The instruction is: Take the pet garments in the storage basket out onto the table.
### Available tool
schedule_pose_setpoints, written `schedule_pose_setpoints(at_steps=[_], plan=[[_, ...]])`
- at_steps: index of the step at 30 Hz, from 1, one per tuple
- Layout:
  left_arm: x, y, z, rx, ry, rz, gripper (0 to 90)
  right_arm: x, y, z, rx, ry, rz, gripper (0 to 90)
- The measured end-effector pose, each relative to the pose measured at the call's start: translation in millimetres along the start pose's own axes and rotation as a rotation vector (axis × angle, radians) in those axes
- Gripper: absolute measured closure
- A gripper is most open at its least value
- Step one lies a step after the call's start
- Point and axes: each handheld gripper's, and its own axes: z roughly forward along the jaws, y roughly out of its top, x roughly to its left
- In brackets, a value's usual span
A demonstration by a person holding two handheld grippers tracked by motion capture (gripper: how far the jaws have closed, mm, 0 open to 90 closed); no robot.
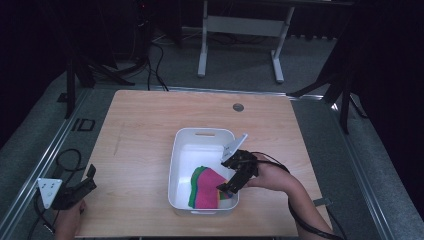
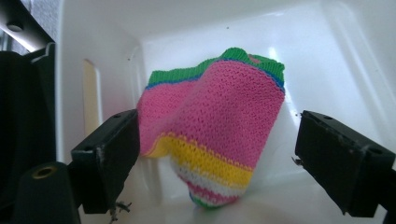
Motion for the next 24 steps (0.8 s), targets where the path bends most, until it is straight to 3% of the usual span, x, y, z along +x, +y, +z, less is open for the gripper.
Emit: schedule_pose_setpoints(at_steps=[8,12,15,17,18,19,20,24], plan=[[0.3,0.0,0.0,0.000,-0.003,-0.002,1.8,4.0,8.9,27.6,0.085,0.042,-0.014,19.0],[0.2,0.0,0.0,-0.001,-0.002,-0.001,1.8,7.2,10.7,40.2,0.139,0.026,-0.033,23.4],[0.4,0.0,0.0,-0.001,-0.004,-0.003,1.8,9.3,10.6,47.8,0.175,0.007,-0.055,31.5],[0.3,0.0,0.1,0.000,-0.003,-0.003,1.8,11.3,10.5,49.9,0.191,-0.011,-0.071,43.7],[0.3,0.0,0.1,0.000,-0.003,-0.003,1.8,11.3,10.5,49.9,0.191,-0.011,-0.071,43.7],[0.4,0.1,0.1,0.002,-0.004,-0.001,1.8,12.9,10.8,50.6,0.202,-0.012,-0.074,57.0],[0.3,0.1,0.1,0.002,-0.003,-0.001,1.8,13.3,10.9,50.5,0.206,-0.018,-0.082,62.4],[0.3,0.1,0.1,0.001,-0.003,-0.002,1.8,13.5,11.1,50.0,0.212,-0.023,-0.086,69.5]])
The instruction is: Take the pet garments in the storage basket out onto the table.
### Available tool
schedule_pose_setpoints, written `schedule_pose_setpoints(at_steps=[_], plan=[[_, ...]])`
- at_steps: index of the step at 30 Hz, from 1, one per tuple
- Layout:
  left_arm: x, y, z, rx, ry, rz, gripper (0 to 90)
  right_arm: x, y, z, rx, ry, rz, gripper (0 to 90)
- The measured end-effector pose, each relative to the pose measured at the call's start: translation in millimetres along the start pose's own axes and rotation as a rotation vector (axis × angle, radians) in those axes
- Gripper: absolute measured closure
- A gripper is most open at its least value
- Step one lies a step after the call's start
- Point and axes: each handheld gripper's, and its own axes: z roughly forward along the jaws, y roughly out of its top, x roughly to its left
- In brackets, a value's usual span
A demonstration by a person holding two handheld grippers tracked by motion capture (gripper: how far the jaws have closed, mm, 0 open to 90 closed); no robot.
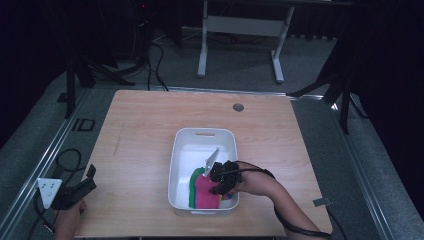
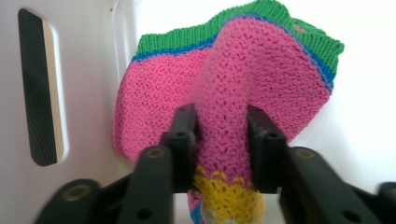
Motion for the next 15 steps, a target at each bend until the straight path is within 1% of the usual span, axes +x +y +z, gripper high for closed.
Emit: schedule_pose_setpoints(at_steps=[2,6,12,13,15], plan=[[0.0,0.1,0.1,0.002,0.000,0.002,1.8,0.2,0.1,-3.4,-0.014,-0.006,0.003,71.9],[0.0,0.1,0.2,0.002,0.000,0.002,1.8,-0.3,0.4,-13.6,-0.051,-0.010,0.007,72.6],[-0.2,0.0,0.0,0.002,0.001,0.003,1.8,-1.2,2.8,-31.1,-0.102,-0.043,0.009,72.7],[-0.1,0.0,-0.1,0.002,0.001,0.003,1.8,-1.2,3.3,-34.6,-0.115,-0.053,0.010,72.7],[-0.1,0.0,0.0,0.000,0.000,0.002,1.8,-0.9,4.2,-41.3,-0.139,-0.058,0.009,72.7]])
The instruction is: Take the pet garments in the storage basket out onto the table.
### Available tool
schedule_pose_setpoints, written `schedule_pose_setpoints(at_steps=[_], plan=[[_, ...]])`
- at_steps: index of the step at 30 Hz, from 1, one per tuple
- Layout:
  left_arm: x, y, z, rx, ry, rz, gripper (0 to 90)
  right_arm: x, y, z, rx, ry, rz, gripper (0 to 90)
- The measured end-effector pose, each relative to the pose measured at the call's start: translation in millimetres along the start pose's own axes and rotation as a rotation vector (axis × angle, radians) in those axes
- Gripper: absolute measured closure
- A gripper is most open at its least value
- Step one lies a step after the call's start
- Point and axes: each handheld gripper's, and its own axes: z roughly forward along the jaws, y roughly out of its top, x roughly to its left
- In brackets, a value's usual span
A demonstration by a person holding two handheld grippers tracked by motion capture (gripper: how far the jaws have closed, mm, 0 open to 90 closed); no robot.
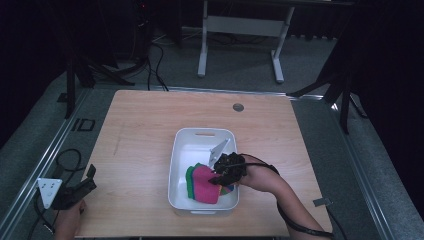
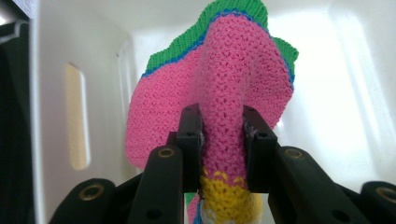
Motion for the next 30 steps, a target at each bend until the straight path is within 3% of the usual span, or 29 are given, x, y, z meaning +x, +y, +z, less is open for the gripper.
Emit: schedule_pose_setpoints(at_steps=[9,20,30], plan=[[-0.3,0.1,0.0,0.002,0.000,0.007,1.8,-1.2,8.9,-24.1,-0.085,-0.053,-0.010,72.7],[-0.9,0.0,0.1,0.000,0.001,0.010,1.8,-3.4,23.1,-56.1,-0.144,-0.112,-0.015,72.6],[-1.0,0.0,0.2,0.002,0.004,0.010,1.8,-10.5,12.3,-93.7,-0.217,-0.172,0.030,72.6]])
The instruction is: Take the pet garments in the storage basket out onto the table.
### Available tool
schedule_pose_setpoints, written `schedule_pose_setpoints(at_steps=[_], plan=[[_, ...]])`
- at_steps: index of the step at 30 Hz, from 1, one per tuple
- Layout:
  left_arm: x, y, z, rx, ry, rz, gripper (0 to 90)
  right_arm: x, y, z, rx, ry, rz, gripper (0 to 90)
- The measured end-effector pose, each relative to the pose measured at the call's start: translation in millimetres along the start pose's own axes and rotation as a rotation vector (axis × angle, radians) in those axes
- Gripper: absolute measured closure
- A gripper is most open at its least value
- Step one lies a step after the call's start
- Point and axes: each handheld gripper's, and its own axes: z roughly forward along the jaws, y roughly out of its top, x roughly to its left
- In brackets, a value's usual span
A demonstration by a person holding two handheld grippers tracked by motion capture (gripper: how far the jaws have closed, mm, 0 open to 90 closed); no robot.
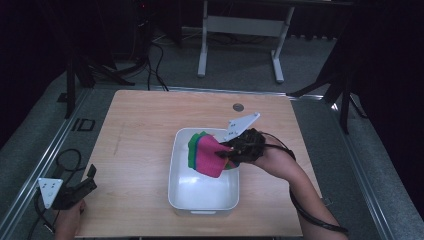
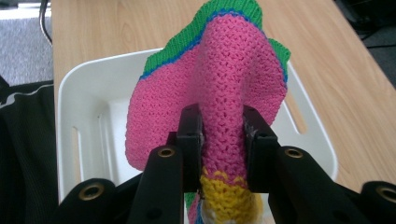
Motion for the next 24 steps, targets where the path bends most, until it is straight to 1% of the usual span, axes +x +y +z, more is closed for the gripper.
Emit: schedule_pose_setpoints(at_steps=[7,8,9,11,12,18,24], plan=[[-0.3,0.0,0.1,0.000,0.001,0.003,1.8,-10.2,-14.5,-21.3,-0.028,-0.053,0.044,72.5],[-0.3,0.0,0.1,0.000,0.001,0.003,1.8,-10.2,-14.5,-21.3,-0.028,-0.053,0.044,72.5],[-0.3,0.0,0.1,0.002,0.002,0.003,1.8,-13.1,-19.5,-26.5,-0.033,-0.063,0.058,72.5],[-0.3,0.0,0.2,0.001,0.001,0.003,1.8,-14.4,-22.1,-28.8,-0.036,-0.073,0.066,72.5],[-0.3,0.1,0.2,0.003,0.002,0.003,1.8,-16.5,-27.1,-33.3,-0.038,-0.086,0.077,72.5],[-0.2,0.1,0.2,0.003,0.002,0.004,1.8,-22.8,-42.6,-47.5,-0.048,-0.132,0.107,72.5],[-0.5,0.0,0.1,0.000,0.003,0.003,1.8,-29.9,-62.1,-61.9,-0.052,-0.181,0.154,72.5]])
